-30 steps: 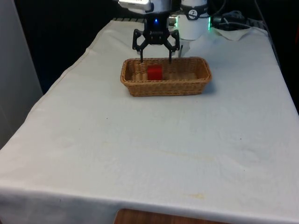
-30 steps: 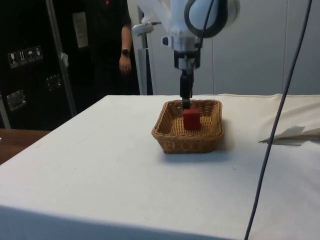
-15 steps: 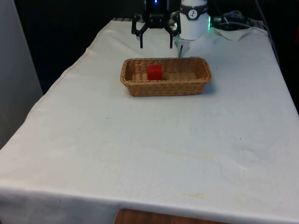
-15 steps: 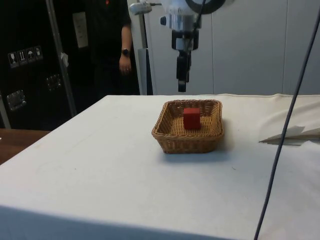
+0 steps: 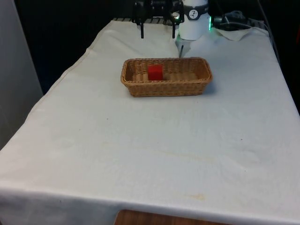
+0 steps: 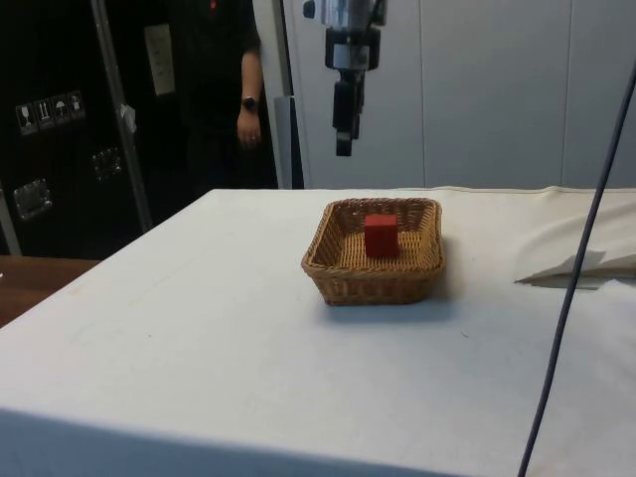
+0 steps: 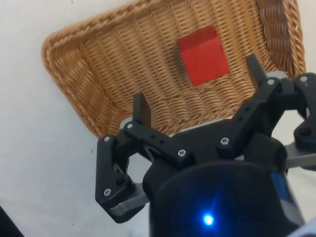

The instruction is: Pick up the cube and place it into the basket.

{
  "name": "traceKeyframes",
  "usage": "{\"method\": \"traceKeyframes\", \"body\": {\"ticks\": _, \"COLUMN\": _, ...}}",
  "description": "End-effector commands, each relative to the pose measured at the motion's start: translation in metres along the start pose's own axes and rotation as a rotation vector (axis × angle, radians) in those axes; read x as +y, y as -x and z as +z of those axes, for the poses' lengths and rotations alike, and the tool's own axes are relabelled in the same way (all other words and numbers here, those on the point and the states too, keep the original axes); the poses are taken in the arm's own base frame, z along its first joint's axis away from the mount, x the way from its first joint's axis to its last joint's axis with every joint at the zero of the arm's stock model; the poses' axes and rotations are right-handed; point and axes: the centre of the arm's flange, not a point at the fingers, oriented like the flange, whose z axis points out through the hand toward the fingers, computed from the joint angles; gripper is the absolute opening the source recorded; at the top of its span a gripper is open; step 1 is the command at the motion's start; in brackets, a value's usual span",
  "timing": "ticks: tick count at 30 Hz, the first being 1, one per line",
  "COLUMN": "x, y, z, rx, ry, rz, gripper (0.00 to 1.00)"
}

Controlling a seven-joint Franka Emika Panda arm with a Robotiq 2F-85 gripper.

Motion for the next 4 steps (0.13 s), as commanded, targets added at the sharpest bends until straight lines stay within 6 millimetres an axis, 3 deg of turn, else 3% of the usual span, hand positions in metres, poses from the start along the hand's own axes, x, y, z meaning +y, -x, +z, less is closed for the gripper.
{"method": "traceKeyframes", "body": {"ticks": 1, "x": 0.0002, "y": -0.003, "z": -0.0019, "rx": 0.001, "ry": 0.001, "rz": -0.001, "gripper": 1.0}}
{"method": "traceKeyframes", "body": {"ticks": 4, "x": 0.0005, "y": -0.0129, "z": -0.0042, "rx": -0.006, "ry": 0.007, "rz": -0.001, "gripper": 1.0}}
